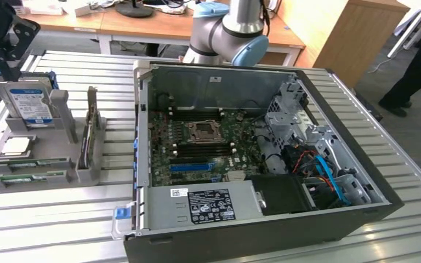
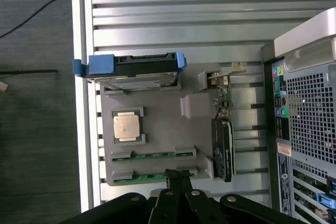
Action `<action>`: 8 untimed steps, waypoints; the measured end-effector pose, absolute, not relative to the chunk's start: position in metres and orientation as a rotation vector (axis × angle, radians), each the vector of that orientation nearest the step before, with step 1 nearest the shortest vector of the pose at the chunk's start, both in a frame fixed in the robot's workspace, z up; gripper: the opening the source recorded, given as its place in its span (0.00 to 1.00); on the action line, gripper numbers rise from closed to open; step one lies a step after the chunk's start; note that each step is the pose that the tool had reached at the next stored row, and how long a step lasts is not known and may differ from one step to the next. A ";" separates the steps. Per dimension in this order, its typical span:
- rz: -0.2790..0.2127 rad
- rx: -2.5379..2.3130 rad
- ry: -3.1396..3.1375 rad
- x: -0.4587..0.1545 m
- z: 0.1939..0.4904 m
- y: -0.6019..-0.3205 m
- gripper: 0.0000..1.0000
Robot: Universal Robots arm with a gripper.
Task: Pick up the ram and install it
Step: 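Reach for the ram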
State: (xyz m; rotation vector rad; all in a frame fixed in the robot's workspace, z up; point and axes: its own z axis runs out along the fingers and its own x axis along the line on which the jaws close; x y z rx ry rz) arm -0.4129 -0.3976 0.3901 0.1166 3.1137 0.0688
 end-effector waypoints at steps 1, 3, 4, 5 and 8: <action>0.069 0.117 3.114 -0.415 0.390 -0.398 0.11; 0.069 0.117 3.114 -0.417 0.390 -0.398 0.11; 0.069 0.117 3.114 -0.418 0.390 -0.398 0.11; 0.069 0.116 3.114 -0.418 0.390 -0.398 0.11; 0.069 0.116 3.114 -0.418 0.390 -0.398 0.11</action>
